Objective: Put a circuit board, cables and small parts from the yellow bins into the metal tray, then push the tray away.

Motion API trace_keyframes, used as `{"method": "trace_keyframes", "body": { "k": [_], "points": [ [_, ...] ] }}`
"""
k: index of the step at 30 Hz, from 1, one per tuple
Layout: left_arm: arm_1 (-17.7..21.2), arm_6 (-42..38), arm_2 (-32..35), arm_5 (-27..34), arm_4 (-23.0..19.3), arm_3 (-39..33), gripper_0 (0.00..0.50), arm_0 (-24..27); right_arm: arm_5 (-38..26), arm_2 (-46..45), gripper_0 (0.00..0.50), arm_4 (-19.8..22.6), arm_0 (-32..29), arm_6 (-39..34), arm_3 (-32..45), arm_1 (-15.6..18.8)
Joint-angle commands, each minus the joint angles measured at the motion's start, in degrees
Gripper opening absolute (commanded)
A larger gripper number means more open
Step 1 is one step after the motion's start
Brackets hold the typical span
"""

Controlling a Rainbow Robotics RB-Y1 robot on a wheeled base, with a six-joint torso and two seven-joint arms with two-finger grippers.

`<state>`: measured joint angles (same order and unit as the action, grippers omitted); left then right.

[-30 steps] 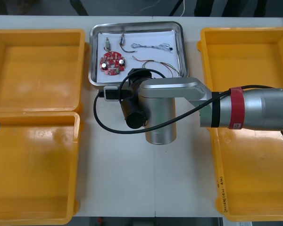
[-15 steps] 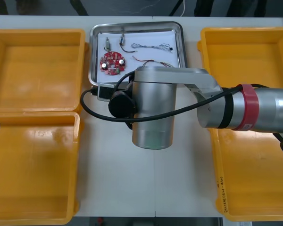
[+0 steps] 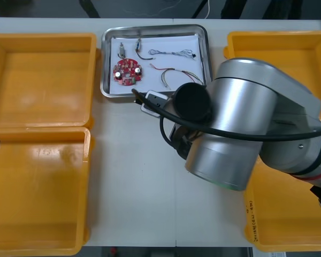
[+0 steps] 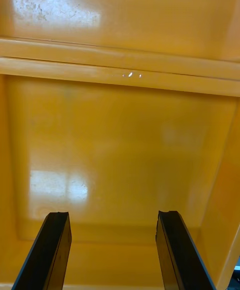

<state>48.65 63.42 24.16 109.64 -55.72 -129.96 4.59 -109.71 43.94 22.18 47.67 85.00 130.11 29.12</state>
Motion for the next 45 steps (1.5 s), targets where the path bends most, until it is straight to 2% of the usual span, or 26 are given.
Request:
{"method": "trace_keyframes", "body": {
  "k": [1, 5, 11, 15, 19, 28, 37, 45],
  "points": [
    [2.6, 4.9, 1.6, 0.4, 0.5, -1.6, 0.500, -0.8, -0.3, -8.3, 0.500, 0.4, -5.5, -2.6, 8.0, 1.0],
    [2.6, 4.9, 1.6, 0.4, 0.5, -1.6, 0.500, -0.8, -0.3, -15.7, 0.500, 1.4, -10.5, -2.7, 12.9, 1.0],
    [2.6, 4.9, 1.6, 0.4, 0.5, -1.6, 0.500, -0.8, -0.3, -30.3, 0.500, 7.7, -18.4, -3.8, 14.8, 2.4],
    [2.6, 4.9, 1.6, 0.4, 0.5, -1.6, 0.500, -0.8, -0.3, -39.2, 0.500, 11.4, -22.6, -4.9, 14.5, 5.0],
    [2.6, 4.9, 1.6, 0.4, 0.5, -1.6, 0.500, -0.8, -0.3, -45.8, 0.500, 13.3, -26.0, -6.1, 12.9, 7.6],
    [2.6, 4.9, 1.6, 0.4, 0.5, -1.6, 0.500, -0.8, -0.3, -54.0, 0.500, 14.3, -29.3, -7.3, 6.2, 10.6],
    [2.6, 4.9, 1.6, 0.4, 0.5, -1.6, 0.500, -0.8, -0.3, -60.6, 0.500, 15.5, -31.1, -6.3, -0.8, 11.4],
    [2.6, 4.9, 1.6, 0.4, 0.5, -1.6, 0.500, -0.8, -0.3, -62.3, 0.500, 16.9, -34.3, -6.6, -2.7, 12.2]
  ]
}}
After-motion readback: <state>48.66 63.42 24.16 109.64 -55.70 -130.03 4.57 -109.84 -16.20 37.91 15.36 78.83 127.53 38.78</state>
